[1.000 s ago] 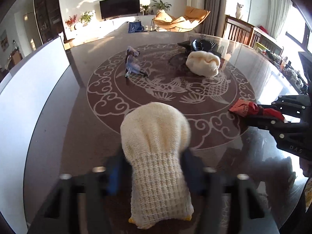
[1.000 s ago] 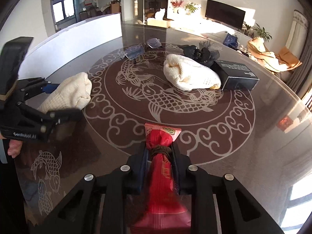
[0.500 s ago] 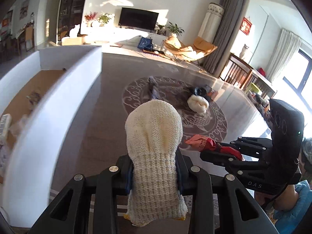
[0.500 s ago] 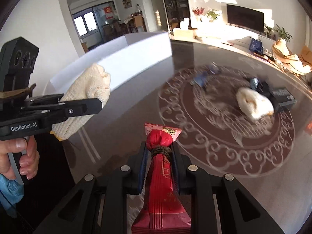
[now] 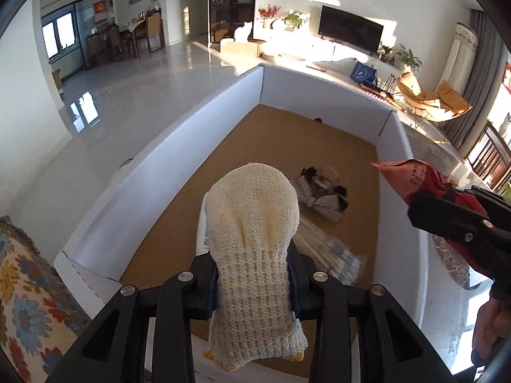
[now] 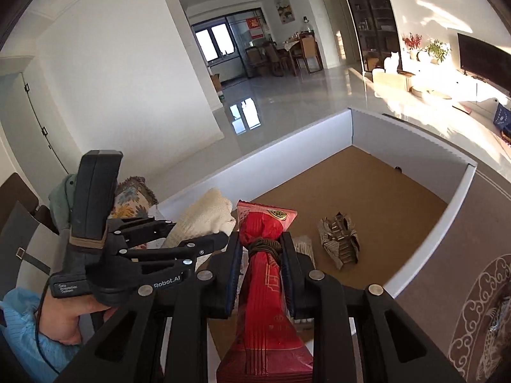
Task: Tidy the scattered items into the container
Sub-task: 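Carry the glove and packet into the container and open both tools, then withdraw both open tools from the container back over the table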
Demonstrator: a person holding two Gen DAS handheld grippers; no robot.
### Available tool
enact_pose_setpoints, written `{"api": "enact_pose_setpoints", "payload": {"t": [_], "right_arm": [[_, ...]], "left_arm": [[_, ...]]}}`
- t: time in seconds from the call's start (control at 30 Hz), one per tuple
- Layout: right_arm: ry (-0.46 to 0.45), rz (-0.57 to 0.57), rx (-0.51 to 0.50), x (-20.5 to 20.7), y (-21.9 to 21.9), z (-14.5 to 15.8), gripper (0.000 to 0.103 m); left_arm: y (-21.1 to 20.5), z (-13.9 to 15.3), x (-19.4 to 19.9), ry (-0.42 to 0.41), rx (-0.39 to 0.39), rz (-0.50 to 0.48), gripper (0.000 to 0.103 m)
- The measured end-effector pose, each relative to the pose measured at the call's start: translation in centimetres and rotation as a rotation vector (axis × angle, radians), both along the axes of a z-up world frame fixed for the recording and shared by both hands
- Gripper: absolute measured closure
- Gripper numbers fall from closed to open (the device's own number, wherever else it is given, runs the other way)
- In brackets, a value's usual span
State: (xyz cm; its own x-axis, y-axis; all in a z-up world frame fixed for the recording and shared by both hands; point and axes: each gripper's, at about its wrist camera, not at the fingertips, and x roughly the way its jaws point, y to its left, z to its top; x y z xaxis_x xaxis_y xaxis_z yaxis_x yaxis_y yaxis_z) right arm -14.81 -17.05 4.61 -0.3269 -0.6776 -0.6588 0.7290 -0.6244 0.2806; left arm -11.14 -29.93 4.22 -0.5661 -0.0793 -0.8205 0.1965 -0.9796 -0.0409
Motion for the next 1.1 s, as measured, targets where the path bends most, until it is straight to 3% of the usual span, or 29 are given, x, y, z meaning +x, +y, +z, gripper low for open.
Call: {"api": "enact_pose_setpoints", "payload": {"t": [0.03, 0.1, 0.13, 0.2, 0.37, 0.47, 0.5, 0.57, 0.63, 0.73, 0.87, 1.1], "right_arm": [[-0.03, -0.001, 0.032, -0.5, -1.0, -1.1, 0.07], [-0.078, -0.017, 0.072, -1.4, -1.9, -2.7, 0.019], [-0.089, -0.022, 0.058, -1.5, -1.8, -3.0, 0.013], [-0.093, -0.042, 0.024, -1.6, -1.0, -3.1, 0.013], [-0.039, -0.091, 0.001, -0.8, 3.1, -2.3, 0.012], [-0.016, -0.15, -0.017, 0.1, 6.4, -2.2, 0.008], [-0.019, -0.171, -0.025, 0.2, 7.6, -2.3, 0.008], [-0.027, -0.208, -0.039, 0.4, 9.9, -2.4, 0.008], [-0.024, -0.24, -0.051, 0.8, 12.0, -2.2, 0.008], [0.004, -0.279, -0.064, 1.9, 15.1, -2.0, 0.007], [0.027, -0.327, -0.058, 3.3, 18.4, -2.6, 0.001], [0.13, -0.464, 0.079, 7.6, 25.3, -6.2, 0.001]], "left_arm": [[-0.4, -0.6, -0.2, -0.015, -0.005, 0.015, 0.06], [-0.7, -1.1, -0.2, -0.008, -0.02, 0.046, 0.046], [-0.7, -1.3, -0.1, 0.006, -0.019, 0.055, 0.043], [-0.8, -1.3, 0.3, 0.038, -0.005, 0.066, 0.033], [1.3, 0.5, 1.3, 0.126, -0.029, 0.046, 0.031], [3.7, 1.3, 0.4, 0.122, -0.141, 0.012, 0.004], [4.3, 1.2, 0.0, 0.11, -0.176, 0.005, 0.002], [4.7, 0.9, -0.6, 0.084, -0.194, 0.002, 0.002], [4.4, 0.6, -0.6, 0.069, -0.162, 0.017, 0.002], [4.4, 1.2, 0.4, 0.096, -0.135, 0.046, 0.002], [5.5, 2.3, 1.7, 0.122, -0.158, 0.046, 0.002], [8.9, 3.9, 3.6, 0.172, -0.191, 0.001, 0.002]]}}
